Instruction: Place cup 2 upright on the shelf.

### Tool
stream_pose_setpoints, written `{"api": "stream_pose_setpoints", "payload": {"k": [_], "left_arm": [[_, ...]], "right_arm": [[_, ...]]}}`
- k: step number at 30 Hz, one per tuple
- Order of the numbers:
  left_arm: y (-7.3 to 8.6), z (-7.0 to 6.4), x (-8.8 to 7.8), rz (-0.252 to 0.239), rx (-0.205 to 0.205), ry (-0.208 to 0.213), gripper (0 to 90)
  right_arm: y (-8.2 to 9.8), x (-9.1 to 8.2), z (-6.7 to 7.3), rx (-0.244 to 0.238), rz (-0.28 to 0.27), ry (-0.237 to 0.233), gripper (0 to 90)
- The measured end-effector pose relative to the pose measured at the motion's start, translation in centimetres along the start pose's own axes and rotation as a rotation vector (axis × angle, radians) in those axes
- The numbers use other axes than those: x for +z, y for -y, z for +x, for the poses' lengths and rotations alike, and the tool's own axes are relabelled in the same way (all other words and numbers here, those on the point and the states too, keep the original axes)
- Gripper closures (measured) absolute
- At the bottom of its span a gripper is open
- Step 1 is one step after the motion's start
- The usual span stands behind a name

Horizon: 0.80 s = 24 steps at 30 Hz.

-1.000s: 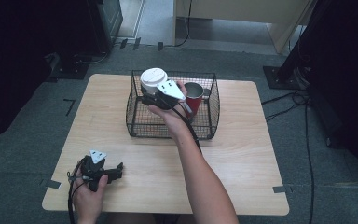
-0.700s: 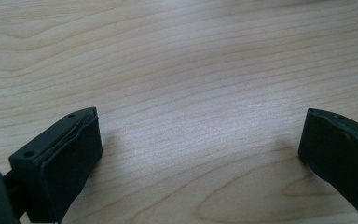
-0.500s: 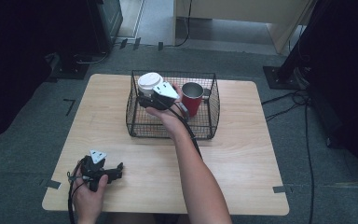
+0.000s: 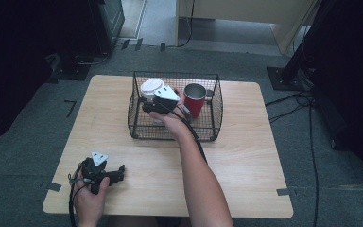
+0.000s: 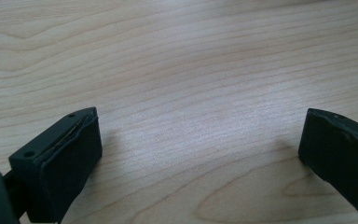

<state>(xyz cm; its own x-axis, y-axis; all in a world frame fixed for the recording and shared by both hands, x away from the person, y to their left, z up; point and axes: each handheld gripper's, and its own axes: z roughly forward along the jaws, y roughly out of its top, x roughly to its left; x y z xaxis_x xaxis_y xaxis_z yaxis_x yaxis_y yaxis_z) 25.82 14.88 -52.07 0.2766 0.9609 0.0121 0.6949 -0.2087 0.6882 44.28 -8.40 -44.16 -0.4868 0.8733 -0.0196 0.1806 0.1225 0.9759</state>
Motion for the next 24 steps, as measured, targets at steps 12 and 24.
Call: {"api": "stream_pose_setpoints", "payload": {"k": [12, 24], "left_arm": [[0.0, 0.0, 0.0, 0.0, 0.0, 0.0, 0.1], [0.0, 0.0, 0.0, -0.002, -0.003, 0.0, 0.1]], "right_arm": [[0.2, -0.5, -0.8, 0.013, 0.021, -0.03, 15.8], [0.5, -1.5, -2.2, 0.018, 0.032, -0.033, 9.8]]}}
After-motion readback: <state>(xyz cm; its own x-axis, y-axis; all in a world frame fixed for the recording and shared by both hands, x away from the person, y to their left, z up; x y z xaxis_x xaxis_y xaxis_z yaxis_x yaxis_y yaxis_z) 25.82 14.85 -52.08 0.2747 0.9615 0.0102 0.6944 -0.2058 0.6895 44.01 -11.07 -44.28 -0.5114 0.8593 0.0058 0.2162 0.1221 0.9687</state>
